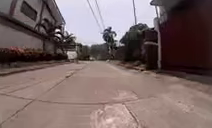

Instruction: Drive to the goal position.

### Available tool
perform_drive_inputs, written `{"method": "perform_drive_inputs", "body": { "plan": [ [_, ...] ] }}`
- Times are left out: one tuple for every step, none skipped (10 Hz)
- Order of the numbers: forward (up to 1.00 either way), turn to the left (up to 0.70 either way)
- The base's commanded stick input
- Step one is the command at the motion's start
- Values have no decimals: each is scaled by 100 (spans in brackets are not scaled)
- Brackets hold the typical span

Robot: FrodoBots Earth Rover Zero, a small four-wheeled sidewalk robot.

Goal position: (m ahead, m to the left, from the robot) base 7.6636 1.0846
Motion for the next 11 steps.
{"method": "perform_drive_inputs", "body": {
  "plan": [
    [100, 43],
    [100, 34],
    [100, 3],
    [100, 3],
    [100, 3],
    [100, 3],
    [100, 3],
    [100, 3],
    [100, 3],
    [100, 3],
    [100, 3]
  ]
}}
